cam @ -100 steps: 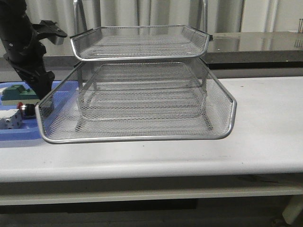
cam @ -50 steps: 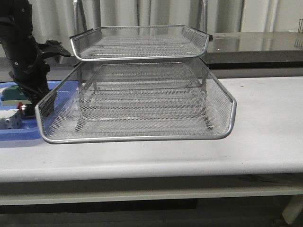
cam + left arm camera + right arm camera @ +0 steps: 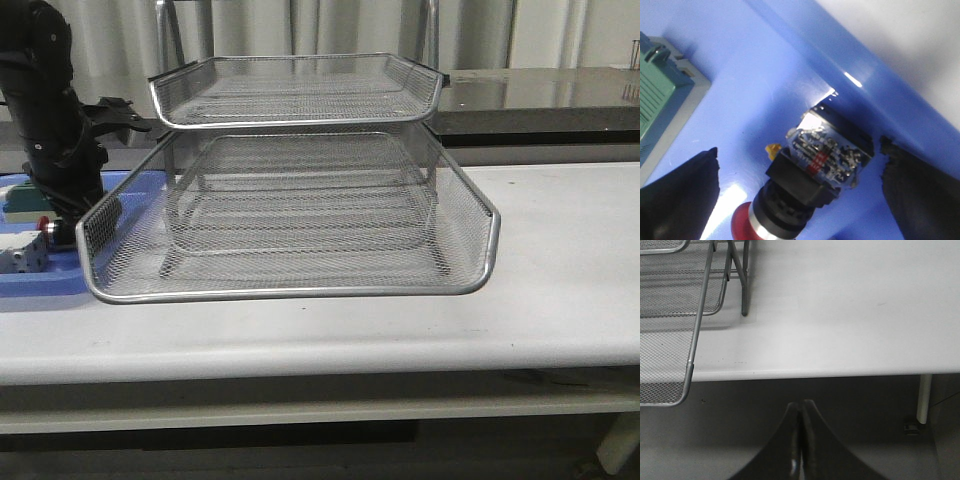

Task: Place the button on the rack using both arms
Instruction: 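Lower the left gripper and grasp the red push button, then lift the button and carry it over the pulled-out mesh tray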

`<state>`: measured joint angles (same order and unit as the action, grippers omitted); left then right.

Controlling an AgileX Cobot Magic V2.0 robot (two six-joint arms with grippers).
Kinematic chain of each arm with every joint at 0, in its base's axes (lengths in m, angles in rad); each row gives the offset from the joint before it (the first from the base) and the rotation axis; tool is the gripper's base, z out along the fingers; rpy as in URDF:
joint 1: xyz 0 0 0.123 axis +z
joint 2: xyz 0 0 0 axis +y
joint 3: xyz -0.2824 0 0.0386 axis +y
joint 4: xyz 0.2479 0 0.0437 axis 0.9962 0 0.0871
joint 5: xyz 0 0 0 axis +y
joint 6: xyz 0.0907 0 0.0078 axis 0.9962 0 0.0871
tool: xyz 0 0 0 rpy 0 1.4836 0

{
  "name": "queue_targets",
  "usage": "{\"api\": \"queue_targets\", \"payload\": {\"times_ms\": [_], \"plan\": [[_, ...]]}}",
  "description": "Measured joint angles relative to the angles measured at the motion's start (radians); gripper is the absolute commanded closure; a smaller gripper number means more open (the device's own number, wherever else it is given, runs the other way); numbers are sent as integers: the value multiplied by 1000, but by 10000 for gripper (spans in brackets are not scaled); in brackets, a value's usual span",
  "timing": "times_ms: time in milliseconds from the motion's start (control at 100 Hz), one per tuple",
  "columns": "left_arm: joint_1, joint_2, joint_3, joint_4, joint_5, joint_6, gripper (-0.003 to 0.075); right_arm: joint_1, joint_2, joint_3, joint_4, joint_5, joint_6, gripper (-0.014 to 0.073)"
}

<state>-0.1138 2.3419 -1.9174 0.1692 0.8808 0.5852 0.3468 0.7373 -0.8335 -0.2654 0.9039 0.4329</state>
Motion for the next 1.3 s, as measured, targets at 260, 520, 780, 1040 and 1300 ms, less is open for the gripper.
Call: {"api": "queue_targets", "payload": {"times_ms": [260, 520, 780, 1040, 1300], "plan": [[-2, 7, -2, -1, 19, 0, 459, 0, 0, 0, 0, 0, 0, 660], [-2, 12, -29, 22, 64, 0, 536, 0, 0, 0, 0, 0, 0, 660], [-2, 6, -118, 40, 182, 2, 551, 0, 0, 0, 0, 0, 0, 660], [34, -74, -196, 40, 322, 2, 556, 0, 0, 0, 0, 0, 0, 660], [73, -191, -199, -31, 363, -4, 556, 0, 0, 0, 0, 0, 0, 660]]}}
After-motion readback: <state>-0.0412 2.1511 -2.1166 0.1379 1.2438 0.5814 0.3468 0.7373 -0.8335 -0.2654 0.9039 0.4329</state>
